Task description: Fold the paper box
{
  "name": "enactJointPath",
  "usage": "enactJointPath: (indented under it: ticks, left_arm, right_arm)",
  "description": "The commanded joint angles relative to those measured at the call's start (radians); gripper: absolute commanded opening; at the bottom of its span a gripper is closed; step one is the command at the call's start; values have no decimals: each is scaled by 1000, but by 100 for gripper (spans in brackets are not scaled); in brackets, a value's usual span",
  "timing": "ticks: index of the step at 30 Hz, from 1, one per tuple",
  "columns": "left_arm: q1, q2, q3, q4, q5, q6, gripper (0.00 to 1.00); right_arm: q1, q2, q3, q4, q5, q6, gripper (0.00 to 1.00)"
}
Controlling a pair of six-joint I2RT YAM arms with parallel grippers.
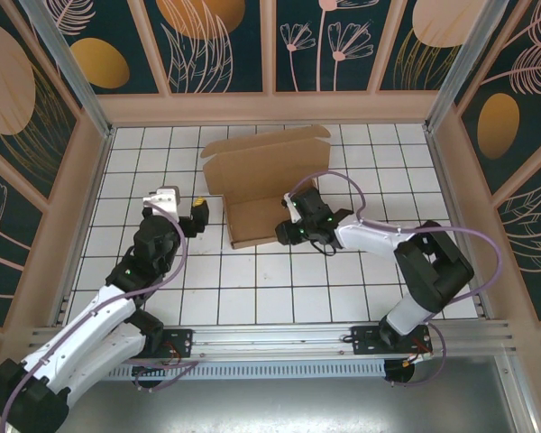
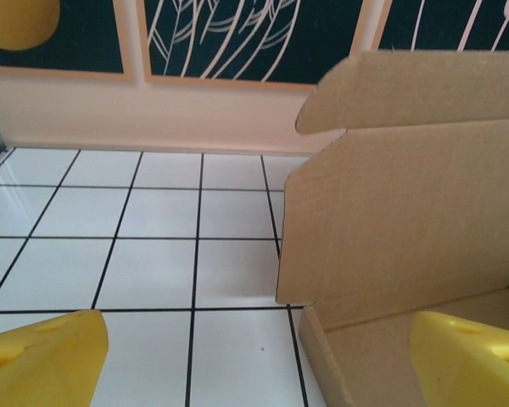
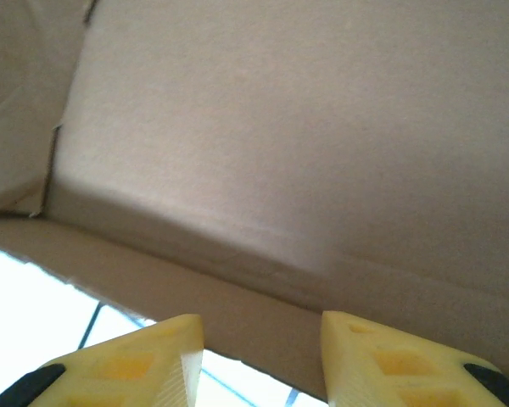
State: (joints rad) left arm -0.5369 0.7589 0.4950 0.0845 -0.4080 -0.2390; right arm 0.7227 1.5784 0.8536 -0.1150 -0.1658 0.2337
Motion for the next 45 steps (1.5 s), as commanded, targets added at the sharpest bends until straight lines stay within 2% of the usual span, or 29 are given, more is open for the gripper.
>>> enactJointPath:
  ticks: [1,3,6,9,11,13,17,24,30,37,41,45]
  left_arm:
    - [-3,50,55,-61,18,-39,89]
    - [-3,80,62,-62,51,-55,86]
    - [-3,129,71,-74,101,-130,80]
    - [-3,208,76,-79,190,-250,77]
    - [-3,267,72,-71,191,-350,74]
    - [0,337,75,-30,206,-396,69]
    - [-1,492,153,-40,172,-356,64]
    - [-1,716,269,-59,187,-301,65]
    - [-2,842,331,-91,169,-261,64]
    - [-1,975,414,-175,101,-254,53]
    - [-2,1026,451,-210,88,-215,44]
    - [-5,1081,472,-262,79,-183,40]
  right_arm:
    - [16,-86,-57,-23,-146,56,42]
    - [15,-140,-72,-21,-148,62,43]
    - [-4,-248,-99,-10,-83,85,47]
    - [-59,-354,-124,-6,24,128,48]
    - [-111,-411,-160,21,72,148,49]
    - [-170,-448,-202,48,79,163,48]
    - [-255,-445,-234,45,145,150,48]
    - [-270,-317,-199,78,176,146,53]
    - [-279,-244,-177,118,176,162,53]
    - [-279,-203,-171,136,176,171,53]
    - [-278,-204,-178,136,176,170,53]
    - [-275,-207,-193,142,176,170,53]
